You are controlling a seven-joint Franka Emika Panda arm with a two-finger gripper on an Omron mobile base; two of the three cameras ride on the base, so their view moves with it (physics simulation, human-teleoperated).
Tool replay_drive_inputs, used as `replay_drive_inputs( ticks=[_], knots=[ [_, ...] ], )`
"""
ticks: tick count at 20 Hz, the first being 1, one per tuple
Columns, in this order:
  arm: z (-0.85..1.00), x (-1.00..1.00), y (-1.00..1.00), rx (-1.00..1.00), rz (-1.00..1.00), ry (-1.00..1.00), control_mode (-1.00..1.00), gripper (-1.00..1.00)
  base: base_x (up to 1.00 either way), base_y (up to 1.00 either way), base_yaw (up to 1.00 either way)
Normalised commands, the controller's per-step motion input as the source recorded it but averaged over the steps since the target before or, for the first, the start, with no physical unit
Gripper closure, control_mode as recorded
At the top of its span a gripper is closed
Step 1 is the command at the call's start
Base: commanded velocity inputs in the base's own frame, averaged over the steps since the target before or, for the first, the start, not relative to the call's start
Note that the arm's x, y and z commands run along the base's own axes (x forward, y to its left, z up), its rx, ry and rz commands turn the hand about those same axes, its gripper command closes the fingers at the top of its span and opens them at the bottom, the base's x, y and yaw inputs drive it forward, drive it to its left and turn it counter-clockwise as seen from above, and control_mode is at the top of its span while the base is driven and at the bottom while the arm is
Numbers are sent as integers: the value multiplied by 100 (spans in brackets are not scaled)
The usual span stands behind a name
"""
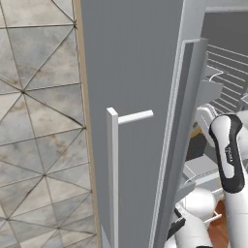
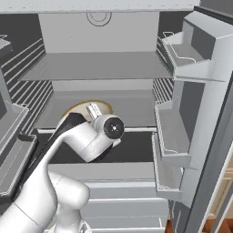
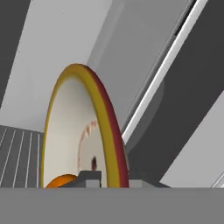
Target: Move the cup from next to the sink to the open cabinet. Then, move the bowl with the tangerine to the fridge to clear the area for faucet cleaning.
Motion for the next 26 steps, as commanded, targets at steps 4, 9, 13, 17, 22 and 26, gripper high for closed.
replay_drive_inputs(
  ticks=[4, 9, 13, 17, 22, 26],
  knots=[
    [16, 61, 0, 24, -7, 4, -100, 100, 0, 0, 0],
    [-1, 37, 3, 12, -2, 9, -100, 100, 0, 0, 0],
    [-29, 4, 17, -6, 0, 10, -100, 100, 0, 0, 0],
    [-29, 31, 22, -10, 0, 8, -100, 100, 0, 0, 0],
    [-14, 42, 18, -8, 0, 1, -100, 100, 0, 0, 0],
    [-9, 58, 5, -2, -1, 0, -100, 100, 0, 0, 0]
  ],
)
